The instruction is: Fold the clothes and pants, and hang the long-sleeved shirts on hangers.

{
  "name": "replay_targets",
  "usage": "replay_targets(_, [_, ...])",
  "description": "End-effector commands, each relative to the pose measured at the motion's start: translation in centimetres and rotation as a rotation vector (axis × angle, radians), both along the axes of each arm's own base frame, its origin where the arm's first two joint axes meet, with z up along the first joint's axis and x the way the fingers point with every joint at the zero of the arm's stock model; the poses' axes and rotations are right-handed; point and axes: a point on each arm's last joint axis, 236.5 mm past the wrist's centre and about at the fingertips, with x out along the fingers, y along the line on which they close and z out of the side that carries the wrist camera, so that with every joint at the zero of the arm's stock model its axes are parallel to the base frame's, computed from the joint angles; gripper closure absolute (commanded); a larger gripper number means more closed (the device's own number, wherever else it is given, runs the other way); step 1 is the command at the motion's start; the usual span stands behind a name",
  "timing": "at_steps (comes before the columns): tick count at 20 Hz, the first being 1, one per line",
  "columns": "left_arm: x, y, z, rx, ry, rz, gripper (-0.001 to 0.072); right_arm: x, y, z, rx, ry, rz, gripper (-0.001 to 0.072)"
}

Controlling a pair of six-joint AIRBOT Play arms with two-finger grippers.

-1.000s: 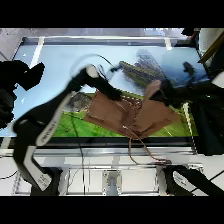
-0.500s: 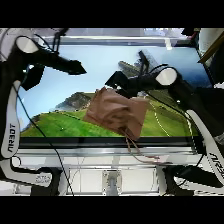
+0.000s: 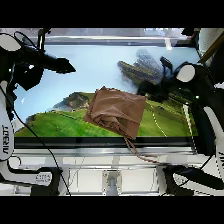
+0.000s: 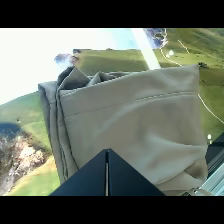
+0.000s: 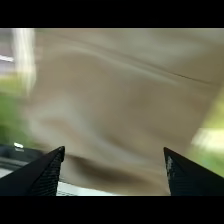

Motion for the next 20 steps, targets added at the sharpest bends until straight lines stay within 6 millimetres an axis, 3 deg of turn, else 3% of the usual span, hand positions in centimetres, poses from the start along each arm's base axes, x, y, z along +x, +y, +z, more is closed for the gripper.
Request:
replay_targets(1, [0.0, 0.1, 0.0, 0.002, -0.001, -0.001, 0.0697, -2.3, -2.9, -4.5, 0.083, 0.128, -0.012, 0.0077])
replay_targets(4, [0.0, 0.1, 0.0, 0.002, -0.001, -0.001, 0.0696, -1.9, -3.2, -9.3, 0.270, 0.147, -0.100, 0.0077])
replay_targets(6, [0.0, 0.1, 0.0, 0.002, -0.001, -0.001, 0.0696, -2.4, -2.5, -11.6, 0.407, 0.173, -0.090, 0.0073])
replay_targets(7, [0.0, 0.1, 0.0, 0.002, -0.001, -0.001, 0.0697, -2.7, -2.1, -12.8, 0.451, 0.190, -0.083, 0.0019])
replay_targets(9, [0.0, 0.1, 0.0, 0.001, 0.000, 0.000, 0.0697, -3.1, -1.3, -15.0, 0.507, 0.251, -0.074, 0.0019])
replay_targets(12, [-0.1, 0.1, 0.0, -0.013, 0.024, 0.027, 0.0696, -1.7, 0.0, -16.6, 0.610, 0.234, -0.085, 0.0020])
replay_targets(15, [-0.1, 0.1, 0.0, -0.016, 0.030, 0.033, 0.0697, -1.1, -0.1, -18.3, 0.614, 0.237, -0.122, 0.0022])
replay_targets(17, [0.0, 0.1, 0.0, -0.016, 0.029, 0.033, 0.0697, -0.3, 0.5, -17.8, 0.648, 0.203, -0.125, 0.0034])
replay_targets(20, [0.0, 0.1, 0.0, -0.016, 0.029, 0.033, 0.0697, 0.3, 3.4, -16.7, 0.684, 0.166, -0.068, 0.0039])
